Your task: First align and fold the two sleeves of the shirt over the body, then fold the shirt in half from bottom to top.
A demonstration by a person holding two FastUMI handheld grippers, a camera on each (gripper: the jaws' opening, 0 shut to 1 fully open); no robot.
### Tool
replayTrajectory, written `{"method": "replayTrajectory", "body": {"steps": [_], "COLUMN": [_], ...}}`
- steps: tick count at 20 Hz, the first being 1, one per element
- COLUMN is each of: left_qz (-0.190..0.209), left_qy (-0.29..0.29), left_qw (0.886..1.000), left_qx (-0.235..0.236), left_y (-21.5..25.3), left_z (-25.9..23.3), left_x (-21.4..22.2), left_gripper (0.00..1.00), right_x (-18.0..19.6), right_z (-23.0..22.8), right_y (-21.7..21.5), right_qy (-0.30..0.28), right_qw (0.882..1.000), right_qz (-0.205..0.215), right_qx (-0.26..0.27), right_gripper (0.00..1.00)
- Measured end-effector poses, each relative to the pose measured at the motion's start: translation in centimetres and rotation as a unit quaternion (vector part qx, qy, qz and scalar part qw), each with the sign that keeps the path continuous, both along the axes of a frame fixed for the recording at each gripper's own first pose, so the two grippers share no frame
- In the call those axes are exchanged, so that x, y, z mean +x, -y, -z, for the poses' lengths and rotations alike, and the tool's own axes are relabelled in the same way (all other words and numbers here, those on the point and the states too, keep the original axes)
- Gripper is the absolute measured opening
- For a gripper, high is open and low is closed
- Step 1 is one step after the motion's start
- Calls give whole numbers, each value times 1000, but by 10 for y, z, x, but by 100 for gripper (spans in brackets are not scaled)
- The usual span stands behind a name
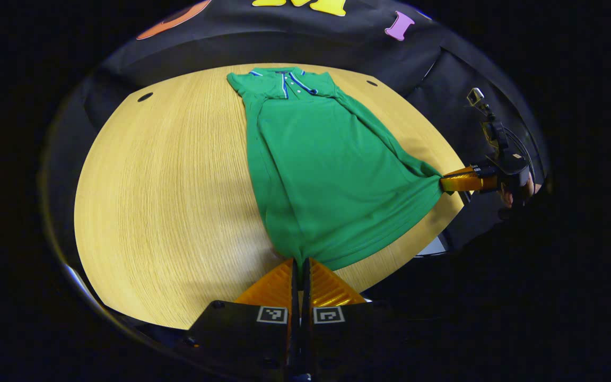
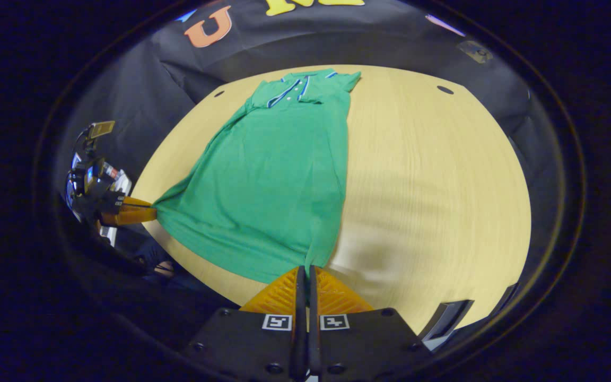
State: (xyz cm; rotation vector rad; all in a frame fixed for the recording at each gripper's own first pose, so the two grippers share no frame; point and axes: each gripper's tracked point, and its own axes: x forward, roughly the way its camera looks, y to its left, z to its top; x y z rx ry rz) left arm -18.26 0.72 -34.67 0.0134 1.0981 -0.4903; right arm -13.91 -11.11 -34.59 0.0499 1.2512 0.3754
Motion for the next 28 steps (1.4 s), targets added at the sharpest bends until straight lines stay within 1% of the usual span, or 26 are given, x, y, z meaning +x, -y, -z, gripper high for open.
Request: {"method": "replayTrajectory", "body": {"steps": [3, 5, 9, 15, 21, 24, 28], "left_qz": [4, 3, -12, -23, -42, -55, -65], "left_qy": [23, 40, 57, 101, 140, 161, 184], "left_qw": [999, 999, 997, 993, 986, 981, 976], "left_qx": [-23, -31, -53, -60, -79, -90, -95], "left_y": [6, 7, 10, 5, 10, 10, 5], "left_z": [-22, -37, -56, -89, -120, -137, -154], "left_x": [18, 33, 60, 113, 169, 203, 249], "left_gripper": [4, 4, 4, 4, 4, 4, 4], "right_x": [20, 34, 62, 109, 165, 198, 248], "right_z": [-16, -23, -40, -69, -102, -117, -138], "right_y": [0, -3, -9, -12, -12, -12, -19], "right_qy": [17, 26, 44, 73, 118, 137, 166], "right_qw": [1000, 999, 999, 995, 989, 986, 981], "right_qz": [10, 14, 19, 45, 61, 70, 75], "right_qx": [7, 12, 27, 50, 58, 59, 61], "right_gripper": [5, 4, 5, 4, 5, 5, 5]}}
